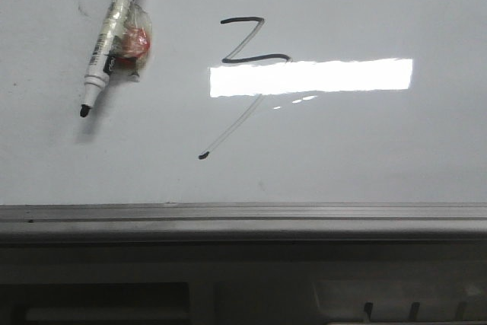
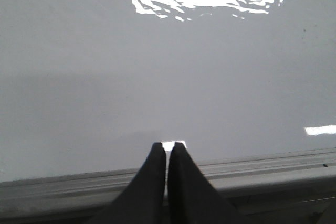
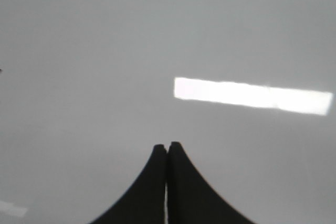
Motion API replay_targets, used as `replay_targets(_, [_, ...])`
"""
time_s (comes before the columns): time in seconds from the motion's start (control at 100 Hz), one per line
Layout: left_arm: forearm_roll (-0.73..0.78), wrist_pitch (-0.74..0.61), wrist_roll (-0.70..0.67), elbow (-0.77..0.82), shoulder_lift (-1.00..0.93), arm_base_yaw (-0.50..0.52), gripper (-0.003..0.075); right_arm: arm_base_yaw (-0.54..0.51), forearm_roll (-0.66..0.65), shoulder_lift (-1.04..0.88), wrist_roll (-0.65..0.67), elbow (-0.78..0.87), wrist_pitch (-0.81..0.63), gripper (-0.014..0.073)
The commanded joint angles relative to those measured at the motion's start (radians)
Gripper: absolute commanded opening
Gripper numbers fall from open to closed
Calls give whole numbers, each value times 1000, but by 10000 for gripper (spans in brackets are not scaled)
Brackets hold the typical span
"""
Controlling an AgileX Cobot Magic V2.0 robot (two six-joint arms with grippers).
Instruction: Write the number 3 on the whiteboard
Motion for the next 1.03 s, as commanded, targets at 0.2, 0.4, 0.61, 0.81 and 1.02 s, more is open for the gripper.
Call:
replay_targets(0.2, [-16, -40, -11, 10, -23, 5, -21, -67, -76, -127, 94, 30, 325, -69])
replay_targets(0.4, [-17, -38, -11, 10, -23, 5, -21, -67, -75, -123, 94, 30, 444, -69])
replay_targets(0.61, [-17, -38, -11, 10, -23, 5, -21, -67, -75, -123, 94, 30, 437, -69])
replay_targets(0.81, [-17, -38, -11, 10, -23, 5, -21, -67, -75, -123, 94, 30, 437, -69])
replay_targets(1.02, [-17, -38, -11, 10, -23, 5, -21, -67, -75, -123, 94, 30, 437, -69])
